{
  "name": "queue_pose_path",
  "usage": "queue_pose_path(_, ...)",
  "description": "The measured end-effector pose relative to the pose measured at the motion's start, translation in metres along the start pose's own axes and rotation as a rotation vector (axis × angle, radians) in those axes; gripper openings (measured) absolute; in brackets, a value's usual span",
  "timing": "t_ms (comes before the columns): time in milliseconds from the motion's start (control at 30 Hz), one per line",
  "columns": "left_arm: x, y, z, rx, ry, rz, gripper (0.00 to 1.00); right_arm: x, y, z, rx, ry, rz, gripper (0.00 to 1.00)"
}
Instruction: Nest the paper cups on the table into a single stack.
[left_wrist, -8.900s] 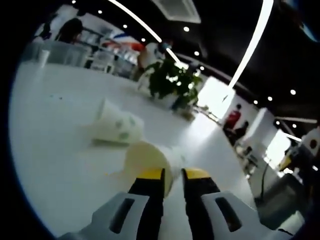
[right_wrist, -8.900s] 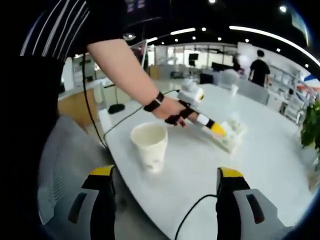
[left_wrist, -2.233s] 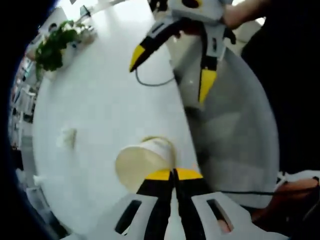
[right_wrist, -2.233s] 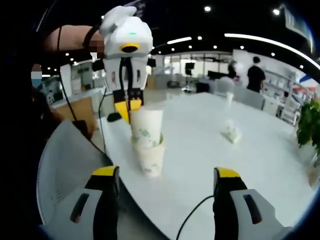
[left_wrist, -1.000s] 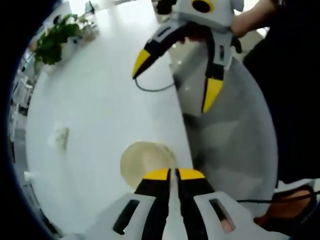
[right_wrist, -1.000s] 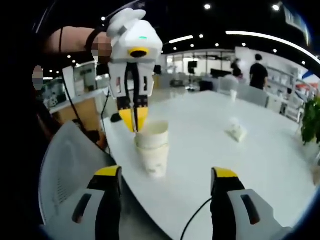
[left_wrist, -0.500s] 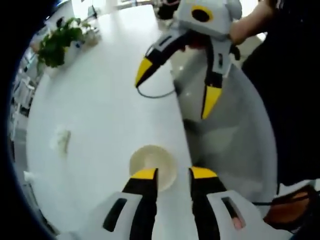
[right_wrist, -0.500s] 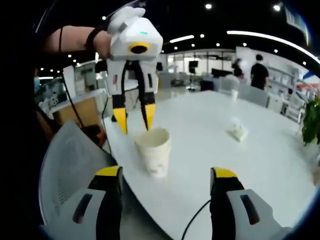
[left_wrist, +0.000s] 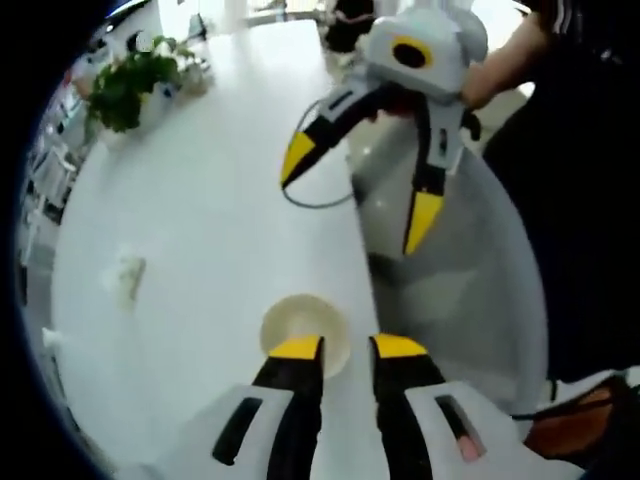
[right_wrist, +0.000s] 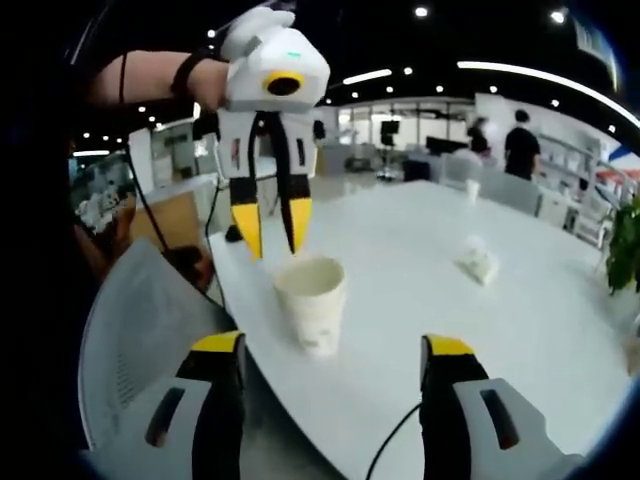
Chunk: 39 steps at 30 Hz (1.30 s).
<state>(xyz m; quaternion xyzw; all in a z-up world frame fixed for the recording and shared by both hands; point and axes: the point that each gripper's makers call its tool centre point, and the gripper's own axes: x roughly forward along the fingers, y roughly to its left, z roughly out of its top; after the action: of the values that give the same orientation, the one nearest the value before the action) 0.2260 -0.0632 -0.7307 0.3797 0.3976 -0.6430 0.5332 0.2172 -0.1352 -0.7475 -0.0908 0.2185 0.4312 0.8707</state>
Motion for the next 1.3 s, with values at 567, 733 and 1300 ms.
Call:
queue_pose_path(567, -0.059, 0.052, 0.030, -0.180, -0.370, 0.192, 0.18, -0.001, 0.004, 0.007, -0.029, 0.023, 0.007, 0.69)
queue_pose_path(733, -0.064, 0.068, 0.021, -0.262, -0.419, 0.227, 0.22, -0.004, 0.007, 0.009, -0.038, 0.031, 0.006, 0.69)
queue_pose_path(1300, -0.065, 0.092, 0.015, -0.368, -0.563, 0.287, 0.50, 0.006, 0.015, 0.015, -0.039, 0.041, 0.014, 0.75)
